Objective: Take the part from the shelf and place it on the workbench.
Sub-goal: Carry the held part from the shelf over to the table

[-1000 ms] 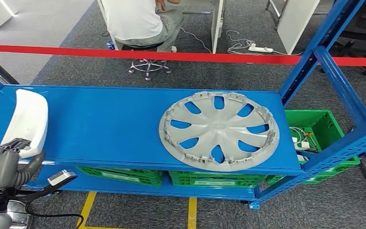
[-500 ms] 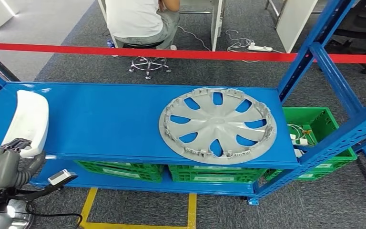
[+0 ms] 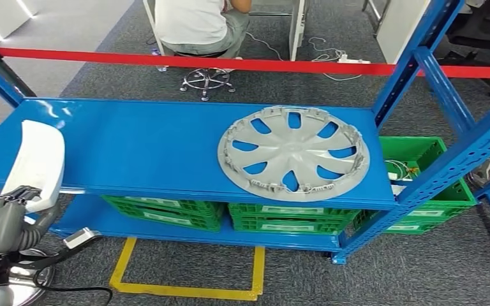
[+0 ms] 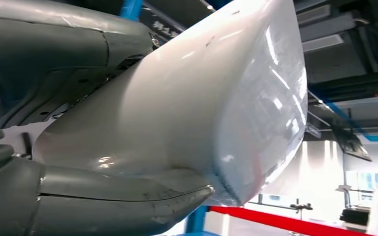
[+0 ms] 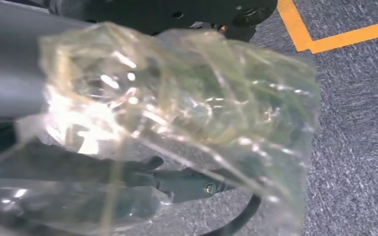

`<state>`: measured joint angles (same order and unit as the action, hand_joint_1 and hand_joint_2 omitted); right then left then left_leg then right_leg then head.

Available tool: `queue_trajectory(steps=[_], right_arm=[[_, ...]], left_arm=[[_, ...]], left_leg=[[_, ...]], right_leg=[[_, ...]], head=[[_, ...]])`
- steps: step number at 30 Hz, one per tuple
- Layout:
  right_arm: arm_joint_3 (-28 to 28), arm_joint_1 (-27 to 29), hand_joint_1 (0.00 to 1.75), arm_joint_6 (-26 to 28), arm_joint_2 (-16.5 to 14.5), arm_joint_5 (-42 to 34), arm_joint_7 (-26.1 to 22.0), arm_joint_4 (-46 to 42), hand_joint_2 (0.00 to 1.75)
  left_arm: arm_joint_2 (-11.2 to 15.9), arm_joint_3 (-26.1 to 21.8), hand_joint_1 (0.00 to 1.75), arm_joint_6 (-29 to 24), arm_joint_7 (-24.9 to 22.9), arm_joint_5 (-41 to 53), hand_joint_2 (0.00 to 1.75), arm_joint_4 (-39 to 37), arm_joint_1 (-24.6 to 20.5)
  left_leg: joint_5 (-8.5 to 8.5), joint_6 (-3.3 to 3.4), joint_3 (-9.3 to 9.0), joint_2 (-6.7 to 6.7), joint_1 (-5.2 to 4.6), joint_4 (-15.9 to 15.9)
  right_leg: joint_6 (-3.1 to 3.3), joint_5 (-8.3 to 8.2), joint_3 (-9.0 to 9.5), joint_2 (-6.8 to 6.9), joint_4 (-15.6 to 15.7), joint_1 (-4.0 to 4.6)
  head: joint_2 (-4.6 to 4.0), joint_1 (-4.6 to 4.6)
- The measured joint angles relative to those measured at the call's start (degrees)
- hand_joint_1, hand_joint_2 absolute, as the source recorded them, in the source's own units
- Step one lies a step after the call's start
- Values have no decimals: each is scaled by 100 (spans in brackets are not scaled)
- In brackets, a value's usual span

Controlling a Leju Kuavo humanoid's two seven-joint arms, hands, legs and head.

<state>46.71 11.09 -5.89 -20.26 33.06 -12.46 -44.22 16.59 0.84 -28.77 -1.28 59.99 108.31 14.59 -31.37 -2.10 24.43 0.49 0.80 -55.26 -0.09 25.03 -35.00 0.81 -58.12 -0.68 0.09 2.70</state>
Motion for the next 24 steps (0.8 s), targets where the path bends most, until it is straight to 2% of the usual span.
queue_trajectory(steps=[2,3,4,5,7,8,9,10,11,12,14,15,16,17,18,19,20,22,23,24], right_arm=[[1,2,0,3,1,11,-2,1,0],[2,4,0,4,2,17,-3,2,0],[2,7,0,5,3,21,-3,3,0],[3,8,0,5,4,23,-4,4,0],[2,7,0,5,4,26,-4,6,0],[2,6,0,5,4,27,-4,7,0],[2,6,0,5,5,27,-4,8,0],[2,5,0,5,5,28,-4,8,0],[2,4,0,5,6,29,-4,9,0],[2,3,0,5,7,31,-4,9,0],[2,-2,0,5,9,31,-5,8,0],[1,-5,0,5,10,31,-6,7,0],[0,-6,0,5,11,31,-6,7,0],[1,-3,0,5,10,31,-6,8,0],[2,-1,0,5,8,32,-6,9,0],[3,0,0,5,5,32,-6,10,0],[4,-1,0,5,2,33,-6,11,0],[5,-6,0,4,0,33,-6,11,0],[5,-6,0,4,0,33,-6,11,0],[5,-6,0,4,0,33,-5,11,0]], left_arm=[[-1,0,175,1,-8,0,175,5,6],[-1,1,175,2,-10,0,175,8,5],[-3,1,175,3,-10,0,175,10,4],[-5,1,175,4,-10,0,175,13,4],[-8,2,175,7,-10,1,175,15,8],[-9,2,175,8,-10,1,175,15,12],[-10,3,175,8,-10,0,175,15,13],[-10,3,175,9,-10,0,175,15,14],[-11,3,175,9,-10,0,175,15,15],[-11,3,175,9,-10,-1,175,15,15],[-11,1,175,9,-10,-1,175,15,13],[-11,0,175,9,-10,-1,175,15,11],[-11,0,175,9,-10,0,175,15,9],[-9,1,175,9,-10,0,175,16,10],[-8,1,175,9,-10,0,175,16,13],[-4,-1,175,10,-10,-1,175,16,16],[-1,-1,175,10,-10,-1,175,15,18],[2,0,175,11,-10,-2,175,15,21],[1,1,175,11,-10,-2,175,15,22],[0,1,175,11,-10,-2,175,15,24]], left_leg=[[52,101,53,-4,-18,31],[104,164,103,-16,-20,36],[162,227,163,-30,-17,47],[228,282,239,-43,-13,57],[350,329,398,-52,-34,48],[414,335,487,-52,-46,38],[474,337,574,-52,-59,26],[528,333,657,-51,-71,12],[575,327,730,-49,-82,-1],[618,317,783,-47,-89,-17],[701,275,865,-44,-110,-49],[747,245,894,-44,-110,-60],[791,210,918,-45,-110,-64],[830,174,933,-43,-102,-63],[809,139,953,-41,-91,-82],[687,103,985,-38,-81,-160],[456,65,1041,-35,-68,-350],[-151,-8,1204,-35,-33,-1034],[-343,-39,1266,-35,-16,-1401],[-383,-64,1271,-36,1,-1650]], right_leg=[[-79,-78,-21,1,16,-7],[-110,-34,-52,-7,-9,-17],[-134,111,-109,-20,-109,-23],[-148,358,-190,-36,-324,-28],[-161,927,-372,-56,-1021,-22],[-162,1076,-416,-60,-1350,-18],[-157,1086,-392,-60,-1538,-13],[-142,981,-275,-61,-1530,-7],[-115,816,-52,-63,-1305,3],[-74,684,254,-70,-916,18],[-3,643,855,-80,-53,47],[16,691,1002,-84,214,59],[25,726,1048,-83,339,71],[43,710,1011,-79,372,72],[79,669,964,-65,381,67],[124,616,923,-49,391,59],[164,554,870,-29,404,48],[205,441,734,3,396,46],[204,385,672,16,383,48],[197,330,599,25,359,47]], head=[[0,-2],[0,-3],[0,-12],[0,-17],[0,-28],[0,-28],[0,-28],[0,-29],[0,-31],[0,-33],[0,-31],[0,-30],[0,-28],[0,-28],[0,-31],[0,-24],[0,-16],[0,-3],[0,-4],[0,-5]])
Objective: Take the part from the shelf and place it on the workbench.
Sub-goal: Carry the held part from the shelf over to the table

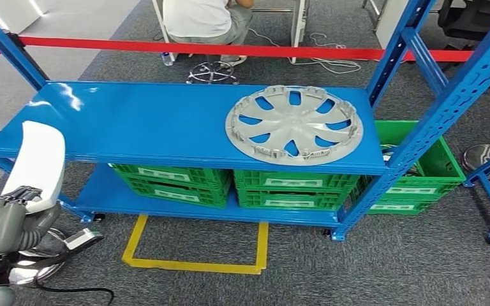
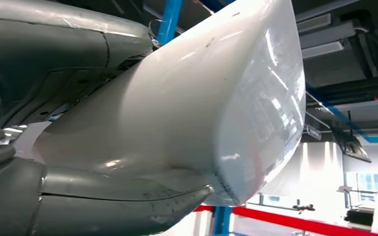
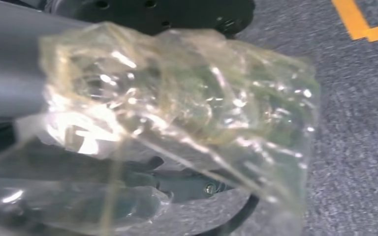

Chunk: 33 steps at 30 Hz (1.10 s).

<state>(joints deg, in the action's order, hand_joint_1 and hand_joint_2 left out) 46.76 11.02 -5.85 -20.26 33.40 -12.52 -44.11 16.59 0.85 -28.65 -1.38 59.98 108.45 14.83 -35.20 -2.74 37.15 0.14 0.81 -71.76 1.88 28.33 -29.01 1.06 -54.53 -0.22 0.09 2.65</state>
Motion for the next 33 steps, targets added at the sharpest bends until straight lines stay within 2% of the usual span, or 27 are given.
queue_trajectory(steps=[1,2,4,6,7,9,10,11,12,14,15,16,17,18,20,21,22,23,24,25,26,27,29,30,31,32,33], right_arm=[[0,0,0,0,0,0,1,0,0],[-1,-1,0,-1,0,0,1,0,0],[-1,-2,0,-1,0,2,6,0,0],[-6,-12,0,8,0,35,85,4,0],[-19,-21,0,42,0,48,153,19,0],[-71,-31,0,167,0,31,280,72,0],[-102,-32,0,232,0,7,316,106,0],[-133,-32,0,273,1,-15,337,132,0],[-161,-37,0,296,2,-27,349,152,0],[-217,-54,0,309,9,-42,358,181,0],[-239,-62,0,311,13,-45,361,190,0],[-256,-67,0,311,15,-49,364,197,0],[-272,-70,0,311,17,-51,369,202,0],[-287,-73,0,312,17,-53,376,204,0],[-326,-83,0,312,24,-57,390,205,0],[-344,-92,0,313,27,-60,397,205,0],[-360,-99,0,313,31,-63,402,205,0],[-373,-102,0,314,31,-67,408,205,0],[-383,-103,0,314,28,-69,413,210,0],[-393,-101,0,315,26,-72,416,214,0],[-400,-98,0,315,24,-74,419,219,0],[-404,-97,0,314,22,-76,420,225,0],[-411,-97,0,313,22,-80,420,228,0],[-413,-97,0,313,22,-81,420,230,0],[-416,-97,0,313,22,-83,419,230,0],[-419,-98,0,313,22,-84,419,231,0],[-426,-99,0,312,22,-85,420,231,0]], left_arm=[[1,-1,175,0,0,0,175,1,0],[1,-1,175,0,0,0,175,1,-1],[2,-3,175,0,-9,0,175,2,-4],[2,-44,175,-4,-115,-41,175,6,34],[4,-116,175,-10,-146,-126,175,8,92],[3,-374,175,-16,-52,-395,175,11,267],[0,-537,175,-13,64,-512,175,11,343],[-6,-676,175,-7,157,-584,175,11,401],[-13,-790,175,-2,217,-618,175,11,440],[-29,-936,175,24,269,-628,175,11,498],[-42,-982,175,37,278,-619,175,11,515],[-54,-1017,175,51,285,-606,175,11,523],[-68,-1050,175,59,289,-595,175,11,526],[-85,-1088,175,66,292,-592,175,11,529],[-116,-1177,175,84,309,-602,175,11,542],[-132,-1226,175,94,325,-617,175,11,551],[-145,-1276,175,105,350,-633,175,11,557],[-155,-1324,175,114,375,-648,175,11,563],[-165,-1368,175,121,396,-658,175,11,572],[-173,-1406,175,127,409,-661,175,11,585],[-180,-1436,175,129,413,-662,175,11,598],[-187,-1461,175,132,413,-662,175,11,609],[-199,-1492,175,138,413,-662,175,11,618],[-203,-1503,175,140,413,-662,175,11,621],[-205,-1514,175,141,414,-662,175,11,623],[-205,-1525,175,142,416,-662,175,11,625],[-205,-1536,175,143,420,-662,175,11,625]], left_leg=[[98,-20,-74,0,17,-66],[273,-36,-246,-1,35,80],[522,-56,-794,0,60,831],[476,1,-1188,5,49,1494],[422,47,-1236,6,35,1626],[450,163,-1158,-15,37,1662],[500,225,-1096,-29,39,1662],[563,283,-1026,-41,40,1666],[626,326,-951,-48,34,1667],[756,368,-789,-45,-1,1659],[823,374,-702,-43,-20,1652],[886,376,-613,-42,-39,1642],[945,375,-529,-41,-57,1631],[1001,369,-450,-39,-73,1619],[1094,341,-342,-38,-97,1597],[1149,320,-307,-42,-103,1588],[1207,296,-279,-47,-103,1585],[1268,273,-250,-49,-104,1586],[1305,246,-214,-48,-98,1580],[1249,215,-170,-42,-93,1547],[1081,182,-114,-36,-88,1429],[813,150,-41,-31,-77,1198],[255,94,113,-29,-48,474],[130,69,153,-30,-31,144],[149,45,130,-30,-12,-49],[281,20,15,-30,9,-37],[454,-7,-190,-31,34,176]], right_leg=[[-13,-50,-78,6,-34,-4],[-32,-94,-157,9,-76,-11],[-85,-157,-324,9,-182,-17],[-150,-217,-437,0,-272,-8],[-183,-259,-480,-9,-295,-1],[-258,-313,-555,-37,-311,-2],[-292,-224,-610,-48,-365,-6],[-319,-30,-683,-58,-510,-11],[-336,258,-772,-66,-773,-18],[-351,776,-939,-78,-1503,-20],[-346,861,-958,-81,-1799,-17],[-331,807,-906,-82,-1939,-11],[-304,654,-767,-83,-1890,-1],[-260,477,-535,-87,-1652,17],[-149,337,140,-102,-787,77],[-113,375,424,-107,-359,101],[-96,430,603,-110,-63,123],[-95,451,658,-107,91,132],[-88,441,625,-100,146,116],[-61,395,573,-88,154,107],[-25,342,514,-71,163,92],[11,281,443,-50,158,78],[43,180,289,-16,108,80],[39,132,211,-4,69,79],[29,89,122,6,17,74],[14,52,27,12,-45,64],[-5,23,-75,16,-112,51]], head=[[0,0],[0,-3],[0,2],[0,0],[0,-6],[0,-8],[0,-10],[0,-13],[0,-17],[0,-25],[0,-24],[0,-23],[0,-23],[0,-23],[0,-23],[0,-23],[0,-27],[0,-34],[0,-34],[0,-32],[0,-18],[0,-4],[0,15],[0,15],[0,15],[0,16],[0,16]])
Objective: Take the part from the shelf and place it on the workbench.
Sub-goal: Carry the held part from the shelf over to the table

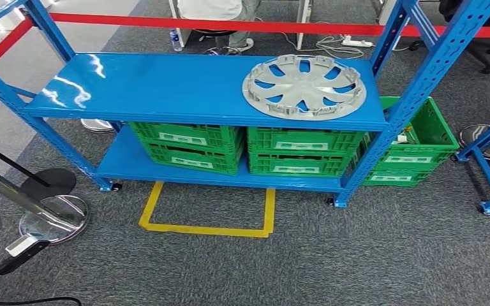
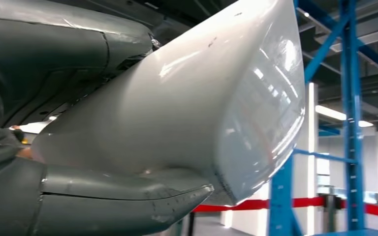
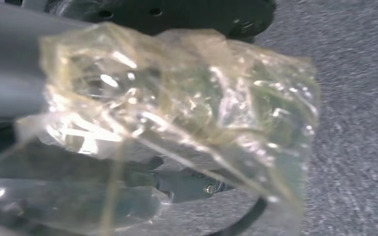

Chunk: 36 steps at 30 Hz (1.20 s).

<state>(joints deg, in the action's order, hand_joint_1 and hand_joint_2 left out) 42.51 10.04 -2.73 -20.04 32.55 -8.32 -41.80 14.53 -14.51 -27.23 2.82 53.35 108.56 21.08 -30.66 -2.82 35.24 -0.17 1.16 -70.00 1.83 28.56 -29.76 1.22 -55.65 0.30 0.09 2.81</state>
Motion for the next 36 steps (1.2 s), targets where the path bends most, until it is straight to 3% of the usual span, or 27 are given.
queue_trajectory(steps=[1,3,5,7,8,11,12,13,14,16,17,19,20,22,23,24,26,27,28,30,31,32,34,35,36], right_arm=[[-8,-1,0,0,1,-1,1,1,0],[-20,-5,0,1,5,-4,2,2,0],[-23,-5,0,7,9,-7,3,4,0],[-21,-2,0,13,10,-9,5,6,0],[-21,-1,0,14,10,-10,6,7,0],[-23,-2,0,15,11,-11,6,10,0],[-23,-2,0,15,11,-11,6,11,0],[-24,-3,0,15,11,-11,6,13,0],[-24,-4,0,15,11,-11,6,13,0],[-25,-7,0,15,11,-11,6,13,0],[-28,-10,0,16,14,-11,7,11,0],[-36,-20,0,28,18,-13,7,7,0],[-44,-22,0,35,20,-16,10,5,0],[-61,-17,0,48,14,-27,27,8,0],[-69,-11,0,53,10,-36,40,10,0],[-76,-3,0,57,6,-45,55,13,0],[-101,2,0,63,4,-60,74,14,0],[-116,4,0,68,4,-64,80,14,0],[-131,4,0,73,4,-69,86,14,0],[-154,3,0,80,4,-79,96,14,0],[-162,2,0,84,4,-84,101,14,0],[-169,2,0,89,4,-87,103,13,0],[-184,2,0,101,4,-95,104,9,0],[-191,3,0,106,5,-100,106,7,0],[-198,8,0,111,5,-106,109,5,0]], left_arm=[[-1,-10,175,2,9,0,175,0,-2],[-8,-31,175,17,39,1,175,2,-5],[-21,-53,175,39,73,2,175,4,-3],[-36,-69,175,53,91,2,175,4,-5],[-42,-75,175,57,93,2,175,4,-8],[-55,-87,175,65,94,2,175,4,-9],[-61,-89,175,67,95,2,175,4,-10],[-69,-93,175,71,97,2,175,4,-10],[-78,-100,175,78,103,2,175,4,-9],[-98,-128,175,97,130,2,175,4,-9],[-109,-145,175,107,151,2,175,4,-8],[-132,-175,175,128,193,3,175,4,-8],[-142,-185,175,140,209,3,175,4,-9],[-160,-200,175,161,234,3,175,4,-2],[-169,-209,175,169,243,2,175,4,7],[-177,-221,175,176,250,-1,175,4,15],[-192,-238,175,191,264,-12,175,4,21],[-202,-241,175,195,272,-22,175,4,21],[-211,-242,175,198,278,-32,175,3,22],[-227,-241,175,198,285,-46,175,3,22],[-231,-241,175,198,286,-49,175,4,22],[-231,-240,175,197,287,-50,175,4,21],[-233,-240,175,191,289,-51,175,5,18],[-235,-239,175,187,290,-51,175,6,16],[-240,-236,175,185,290,-52,175,7,18]], left_leg=[[110,-35,-257,2,27,352],[124,-51,-666,24,39,1018],[49,-10,-742,44,23,1238],[78,80,-650,25,39,1255],[116,145,-591,13,43,1262],[281,305,-383,-10,13,1266],[346,323,-303,-11,-6,1265],[414,331,-221,-12,-28,1263],[482,335,-139,-12,-51,1261],[616,337,9,-8,-92,1259],[676,329,61,-3,-112,1257],[801,293,116,-5,-120,1264],[868,262,126,-8,-115,1282],[966,202,164,-6,-100,1330],[857,171,197,0,-98,1291],[624,140,241,6,-95,1152],[-53,79,325,8,-67,554],[-273,52,346,6,-55,182],[-327,30,337,6,-47,-125],[-42,1,140,6,-35,-300],[126,-4,-90,7,-27,-95],[182,-1,-406,8,-24,271],[10,54,-973,15,-32,1084],[-90,92,-1106,17,-45,1324],[-122,144,-1121,16,-55,1427]], right_leg=[[-24,-22,-101,1,-69,-8],[-78,-65,-260,-4,-203,2],[-133,-140,-370,-14,-271,24],[-192,-128,-468,-30,-318,21],[-224,6,-540,-44,-417,15],[-286,793,-777,-84,-1260,-3],[-286,943,-806,-88,-1578,-4],[-275,945,-782,-91,-1780,-2],[-250,815,-685,-94,-1825,4],[-151,447,-227,-102,-1375,35],[-85,394,122,-105,-919,67],[-14,508,695,-112,-57,118],[-7,569,824,-115,180,138],[-5,471,765,-107,271,132],[16,386,692,-94,284,114],[38,295,601,-77,293,93],[72,147,398,-49,267,74],[71,82,295,-35,238,74],[67,19,194,-23,199,74],[43,-99,-39,-8,86,71],[23,-149,-157,-5,16,68],[-2,-190,-269,-7,-56,73],[-57,-262,-415,-12,-177,87],[-82,-310,-463,-14,-211,91],[-108,-368,-501,-15,-228,90]], head=[[0,3],[0,13],[0,24],[0,24],[0,17],[0,4],[0,3],[0,2],[0,3],[0,4],[0,6],[0,6],[0,3],[0,-12],[0,-14],[0,-7],[0,10],[0,16],[0,15],[0,17],[0,19],[0,21],[0,17],[0,14],[0,11]])
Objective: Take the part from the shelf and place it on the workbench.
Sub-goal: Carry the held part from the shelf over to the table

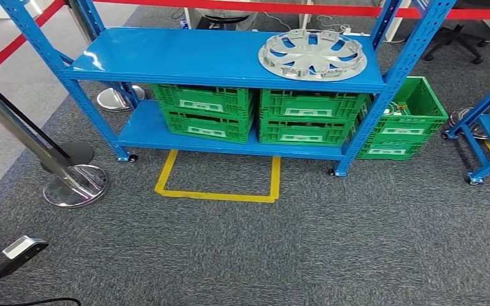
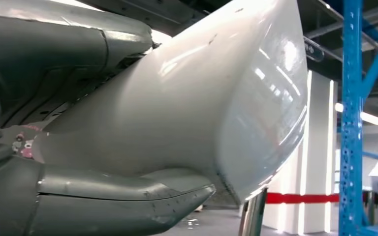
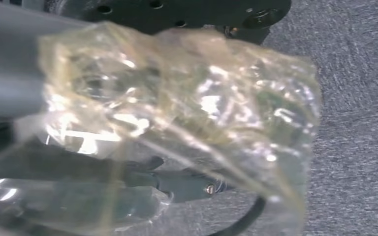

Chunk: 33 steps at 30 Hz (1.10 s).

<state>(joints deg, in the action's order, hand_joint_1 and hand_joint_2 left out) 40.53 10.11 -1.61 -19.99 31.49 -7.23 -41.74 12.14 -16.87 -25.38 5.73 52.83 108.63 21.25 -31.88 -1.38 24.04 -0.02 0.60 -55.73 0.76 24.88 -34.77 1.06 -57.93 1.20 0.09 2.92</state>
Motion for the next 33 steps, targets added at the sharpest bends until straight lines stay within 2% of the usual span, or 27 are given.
queue_trajectory(steps=[2,3,4,6,7,8,9,10,11,13,14,15,16,17,18,19,21,22,23,24,26,27,29,30,31,32,33], right_arm=[[-6,16,0,14,5,-10,10,-1,0],[-8,28,0,23,8,-14,14,-1,0],[-11,35,0,31,10,-16,17,-2,0],[-20,43,0,40,10,-19,19,-3,0],[-23,44,0,40,10,-19,19,-3,0],[-26,44,0,42,11,-19,19,-3,0],[-29,43,0,43,11,-20,19,-3,0],[-35,41,0,45,12,-21,19,-4,0],[-46,38,0,49,12,-22,20,-10,0],[-74,30,0,58,13,-27,21,-35,0],[-87,27,0,64,14,-33,22,-46,0],[-96,30,0,69,14,-40,26,-52,0],[-102,38,0,78,12,-47,32,-53,0],[-108,50,0,83,9,-54,41,-54,0],[-111,64,0,88,7,-58,52,-54,0],[-115,76,0,92,4,-62,60,-55,0],[-123,87,0,98,3,-73,73,-56,0],[-129,90,0,102,3,-79,77,-57,0],[-136,91,0,105,3,-84,81,-58,0],[-144,91,0,107,3,-87,84,-59,0],[-157,90,0,109,3,-96,87,-63,0],[-163,91,0,112,3,-102,89,-68,0],[-186,94,0,120,3,-117,93,-83,0],[-198,98,0,123,3,-124,97,-92,0],[-208,106,0,126,4,-128,101,-97,0],[-213,116,0,128,5,-131,108,-101,0],[-215,131,0,131,7,-133,114,-104,0]], left_arm=[[-17,9,175,-1,0,-2,175,-1,5],[-27,15,175,-1,0,-2,175,-2,8],[-36,20,175,-1,0,-3,175,-2,8],[-51,28,175,-2,0,-4,175,-2,9],[-58,31,175,-2,0,-4,175,-2,10],[-66,34,175,-2,0,-5,175,-2,10],[-73,38,175,-2,0,-5,175,-2,11],[-80,40,175,-2,0,-6,175,-2,11],[-85,41,175,-2,0,-6,175,-2,11],[-88,42,175,-2,-2,-12,175,-2,10],[-88,43,175,-1,-3,-16,175,-2,9],[-88,44,175,-1,-4,-20,175,-2,9],[-89,46,175,0,-4,-25,175,-2,14],[-90,47,175,1,-5,-31,175,-2,24],[-90,47,175,2,-5,-36,175,-2,36],[-90,46,175,3,-6,-43,175,-2,46],[-91,46,175,5,-7,-56,175,-3,53],[-91,46,175,5,-7,-62,175,-4,53],[-92,46,175,5,-7,-66,175,-5,53],[-92,46,175,5,-7,-68,175,-6,53],[-91,46,175,5,-7,-68,175,-7,51],[-90,46,175,5,-6,-68,175,-6,49],[-90,44,175,5,-3,-69,175,-5,42],[-90,43,175,7,0,-77,175,-4,43],[-91,44,175,10,4,-92,175,-5,46],[-91,46,175,14,7,-109,175,-5,46],[-92,48,175,18,9,-128,175,-6,46]], left_leg=[[87,105,126,-30,1,1],[157,159,201,-46,7,3],[232,197,288,-60,11,5],[395,227,484,-65,3,-4],[481,225,597,-66,0,-15],[563,218,714,-66,-3,-30],[639,209,829,-66,-4,-49],[712,196,938,-66,-6,-66],[783,178,1019,-65,-6,-81],[924,130,1119,-64,-19,-96],[1000,101,1140,-66,-20,-88],[1074,67,1157,-67,-19,-72],[1131,33,1179,-65,-8,-59],[1084,1,1207,-58,2,-76],[907,-27,1249,-49,8,-180],[620,-51,1304,-39,13,-390],[-16,-86,1408,-31,15,-1081],[-157,-100,1427,-31,16,-1432],[-136,-107,1397,-31,16,-1679],[13,-105,1300,-31,16,-1766],[330,-73,853,-26,14,-1388],[321,-47,522,-23,4,-959],[86,20,20,-17,-20,-184],[5,59,-74,-18,-39,24],[6,103,-55,-22,-41,87],[61,144,9,-35,-39,89],[123,190,78,-46,-30,101]], right_leg=[[-66,60,-88,-26,-66,-18],[-104,250,-151,-47,-194,-28],[-139,539,-236,-67,-431,-42],[-181,1079,-397,-84,-1131,-62],[-188,1169,-418,-85,-1439,-69],[-187,1107,-362,-85,-1607,-74],[-177,936,-222,-85,-1596,-76],[-160,742,18,-86,-1388,-76],[-130,649,358,-90,-1001,-72],[-77,740,1070,-99,-31,-56],[-58,833,1278,-106,299,-43],[-45,864,1350,-108,462,-31],[-24,830,1307,-105,483,-38],[15,762,1235,-94,469,-41],[59,686,1156,-77,466,-50],[98,603,1063,-58,463,-60],[142,451,855,-30,432,-49],[145,375,738,-21,407,-42],[143,300,622,-13,371,-34],[135,229,494,-6,321,-29],[111,105,248,-2,199,-21],[95,55,139,-5,135,-11],[61,-57,-2,-6,52,4],[37,-120,-42,-7,42,6],[8,-182,-79,-6,48,3],[-27,-182,-115,-19,39,-8],[-66,-68,-168,-38,-27,-16]], head=[[0,-3],[0,-7],[0,-15],[0,-25],[0,-27],[0,-26],[0,-27],[0,-27],[0,-26],[0,-24],[0,-25],[0,-29],[-1,-32],[-1,-34],[-1,-28],[-1,-16],[0,2],[0,5],[0,3],[0,5],[0,4],[0,5],[0,1],[0,-1],[0,-4],[0,1],[0,-3]])
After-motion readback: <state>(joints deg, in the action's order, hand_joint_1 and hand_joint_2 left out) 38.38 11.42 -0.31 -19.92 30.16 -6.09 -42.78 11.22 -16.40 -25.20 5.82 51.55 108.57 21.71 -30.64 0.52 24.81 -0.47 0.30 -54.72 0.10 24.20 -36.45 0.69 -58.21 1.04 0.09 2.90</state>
